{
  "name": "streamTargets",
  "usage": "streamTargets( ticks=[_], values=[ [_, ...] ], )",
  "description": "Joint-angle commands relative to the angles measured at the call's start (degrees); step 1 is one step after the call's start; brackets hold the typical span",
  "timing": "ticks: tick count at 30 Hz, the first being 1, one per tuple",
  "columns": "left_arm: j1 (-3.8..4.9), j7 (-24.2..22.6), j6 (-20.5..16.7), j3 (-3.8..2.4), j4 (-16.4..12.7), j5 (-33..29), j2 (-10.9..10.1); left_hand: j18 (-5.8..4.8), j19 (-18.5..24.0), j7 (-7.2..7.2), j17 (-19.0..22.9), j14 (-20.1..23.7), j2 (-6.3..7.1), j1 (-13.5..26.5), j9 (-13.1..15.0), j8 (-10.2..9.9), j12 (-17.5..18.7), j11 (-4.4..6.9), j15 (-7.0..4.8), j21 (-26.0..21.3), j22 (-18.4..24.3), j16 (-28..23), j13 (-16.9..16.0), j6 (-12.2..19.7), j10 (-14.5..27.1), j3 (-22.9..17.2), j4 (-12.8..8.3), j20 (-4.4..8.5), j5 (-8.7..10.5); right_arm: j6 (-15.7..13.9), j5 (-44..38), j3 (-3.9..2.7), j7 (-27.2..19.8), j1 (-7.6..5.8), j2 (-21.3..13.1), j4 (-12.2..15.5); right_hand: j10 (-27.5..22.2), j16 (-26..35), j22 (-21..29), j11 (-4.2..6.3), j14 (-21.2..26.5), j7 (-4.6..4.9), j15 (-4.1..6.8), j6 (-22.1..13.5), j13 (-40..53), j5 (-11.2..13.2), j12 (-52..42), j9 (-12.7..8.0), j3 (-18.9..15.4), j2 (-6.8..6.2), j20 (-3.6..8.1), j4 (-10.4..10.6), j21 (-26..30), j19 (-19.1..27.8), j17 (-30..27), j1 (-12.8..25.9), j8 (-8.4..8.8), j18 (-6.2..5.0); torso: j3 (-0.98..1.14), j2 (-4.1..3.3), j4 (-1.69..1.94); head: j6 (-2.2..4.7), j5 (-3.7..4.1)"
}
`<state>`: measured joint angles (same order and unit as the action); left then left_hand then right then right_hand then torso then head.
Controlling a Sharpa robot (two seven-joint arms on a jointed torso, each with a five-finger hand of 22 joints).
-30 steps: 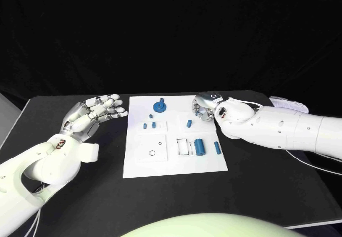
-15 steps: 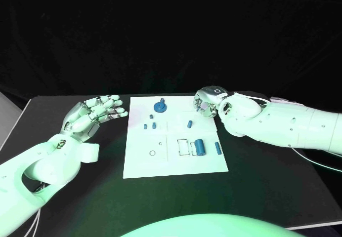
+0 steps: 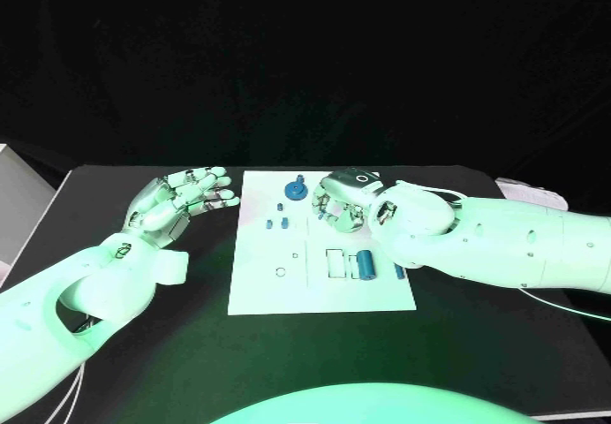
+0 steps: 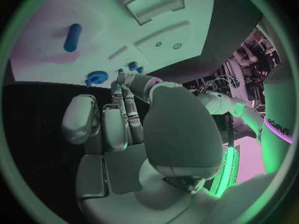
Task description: Assemble the parts on the task board
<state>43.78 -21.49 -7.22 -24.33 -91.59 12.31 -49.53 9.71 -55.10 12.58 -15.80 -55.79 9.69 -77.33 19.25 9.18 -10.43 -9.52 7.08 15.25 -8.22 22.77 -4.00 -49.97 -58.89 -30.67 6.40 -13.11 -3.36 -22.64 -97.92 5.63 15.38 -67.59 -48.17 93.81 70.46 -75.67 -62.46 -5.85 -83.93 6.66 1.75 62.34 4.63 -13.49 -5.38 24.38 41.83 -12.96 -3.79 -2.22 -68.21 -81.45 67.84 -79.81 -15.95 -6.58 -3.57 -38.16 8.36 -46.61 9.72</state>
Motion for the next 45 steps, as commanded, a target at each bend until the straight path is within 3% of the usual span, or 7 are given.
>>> streamTargets(
  ticks=[1, 4, 7, 10, 20, 29, 45],
  values=[
    [-0.03, -0.3, 0.6, -0.05, -0.2, 0.0, 0.3, 0.75, -0.2, 0.88, -0.1, -0.3, -0.29, -0.3, -0.1, 0.2, 0.0, -0.4, -0.05, -0.3, 0.1, -0.2, 0.0, 0.0, 0.0, 0.2, 0.1, 0.03, 0.2, 2.0, -1.5, 0.21, 0.4, 0.26, 0.8, 1.3, 4.3, -0.2, 0.0, 3.12, -2.2, -0.05, 0.35, 0.3, 1.9, -0.2, -0.9, 0.1, 0.1, 0.49, 0.26, -0.3, -0.1, 0.0, 0.0, 0.0, -0.14, 0.95, -0.19, 0.05, 0.09, -0.24, -0.88],
    [-0.03, -0.4, 0.6, -0.06, -0.3, 0.1, 0.3, 0.74, -0.2, 0.89, -0.1, -0.2, -0.3, -0.3, -0.1, 0.2, 0.0, -0.41, -0.05, -0.4, 0.1, -0.2, 0.0, 0.1, 0.1, 0.2, 0.1, 0.03, 0.2, 2.3, -2.0, 0.51, 0.3, 0.6, 1.8, 1.9, 4.3, -0.1, 0.2, 3.12, -2.2, -0.05, 0.36, 0.3, 1.9, -0.3, -0.8, 0.1, 0.1, 0.5, 0.27, -0.3, 0.0, 0.1, -0.2, 0.0, -0.13, 0.91, -0.17, 0.0, -0.07, -0.36, -1.34],
    [-0.03, -0.3, 0.5, -0.06, -0.3, 0.1, 0.3, 0.74, -0.2, 0.89, -0.1, -0.2, -0.3, -0.3, -0.1, 0.2, 0.0, -0.41, -0.05, -0.4, 0.1, -0.2, 0.0, 0.1, 0.1, 0.2, 0.1, 0.03, 0.2, 2.5, -2.6, 0.85, 0.2, 1.01, 2.6, 1.9, 4.3, -0.1, 0.2, 3.12, -2.2, -0.05, 0.36, 0.3, 1.9, -0.3, -0.8, 0.1, 0.1, 0.5, 0.27, -0.3, 0.0, 0.1, -0.2, 0.0, -0.13, 0.91, -0.02, -0.04, -0.2, -0.57, -1.87],
    [-0.02, -0.2, 0.5, -0.06, -0.4, 0.1, 0.3, 0.74, -0.2, 0.89, -0.1, -0.2, -0.3, -0.3, -0.1, 0.2, 0.0, -0.41, -0.05, -0.4, 0.1, -0.2, 0.0, 0.1, 0.1, 0.2, 0.1, 0.03, 0.2, 2.5, -3.0, 1.18, 0.1, 1.46, 3.5, 1.5, 4.3, -0.1, 0.2, 3.12, -2.2, -0.05, 0.36, 0.3, 1.9, -0.3, -0.8, 0.1, 0.1, 0.5, 0.27, -0.3, 0.0, 0.1, -0.2, 0.0, -0.13, 0.91, 0.05, -0.11, -0.19, -0.78, -2.45],
    [-0.01, -0.2, 0.5, -0.07, -0.4, 0.1, 0.3, 0.74, -0.3, 0.9, -0.1, -0.2, -0.31, -0.3, -0.1, 0.2, 0.0, -0.41, -0.04, -0.4, 0.1, -0.3, 0.0, 0.1, 0.1, 0.2, 0.1, 0.03, 0.2, 2.4, -4.4, 1.75, 0.0, 3.02, 6.1, 0.2, 4.3, -0.1, 0.2, 3.11, -2.1, -0.03, 0.37, 0.3, 1.9, -0.3, -0.8, 0.1, 0.2, 0.51, 0.3, -0.3, 0.0, 0.1, -0.2, 0.1, -0.09, 0.92, 0.07, -0.1, -0.05, -1.57, -3.16],
    [-0.02, -0.2, 0.6, -0.07, -0.4, 0.1, 0.4, 0.74, -0.3, 0.9, -0.1, -0.2, -0.31, -0.3, -0.1, 0.2, 0.0, -0.41, -0.04, -0.4, 0.1, -0.3, 0.0, 0.1, 0.1, 0.2, 0.1, 0.03, 0.2, 2.3, -7.2, 1.81, 0.2, 3.91, 7.4, -1.0, 4.3, -0.1, 0.2, 3.11, -2.1, -0.03, 0.37, 0.3, 1.9, -0.3, -0.8, 0.1, 0.2, 0.51, 0.3, -0.3, 0.0, 0.1, -0.2, 0.1, -0.09, 0.92, 0.1, -0.09, -0.07, -1.92, -3.38],
    [-0.02, -0.2, 0.7, -0.07, -0.1, 0.1, 0.6, 0.74, -0.3, 0.9, -0.1, -0.2, -0.31, -0.3, -0.1, 0.2, 0.0, -0.41, -0.04, -0.4, 0.1, -0.3, 0.0, 0.1, 0.1, 0.2, 0.1, 0.03, 0.2, 2.6, -9.8, 1.82, 0.8, 4.22, 7.5, -1.7, 4.3, -0.2, 0.0, 3.1, -2.1, -0.01, 0.37, 0.2, 1.9, -0.4, -0.7, 0.1, 0.3, 0.48, 0.33, -0.4, -0.1, 0.1, -0.2, 0.2, -0.06, 0.95, 0.07, -0.06, -0.1, -2.56, -3.71]
  ],
)
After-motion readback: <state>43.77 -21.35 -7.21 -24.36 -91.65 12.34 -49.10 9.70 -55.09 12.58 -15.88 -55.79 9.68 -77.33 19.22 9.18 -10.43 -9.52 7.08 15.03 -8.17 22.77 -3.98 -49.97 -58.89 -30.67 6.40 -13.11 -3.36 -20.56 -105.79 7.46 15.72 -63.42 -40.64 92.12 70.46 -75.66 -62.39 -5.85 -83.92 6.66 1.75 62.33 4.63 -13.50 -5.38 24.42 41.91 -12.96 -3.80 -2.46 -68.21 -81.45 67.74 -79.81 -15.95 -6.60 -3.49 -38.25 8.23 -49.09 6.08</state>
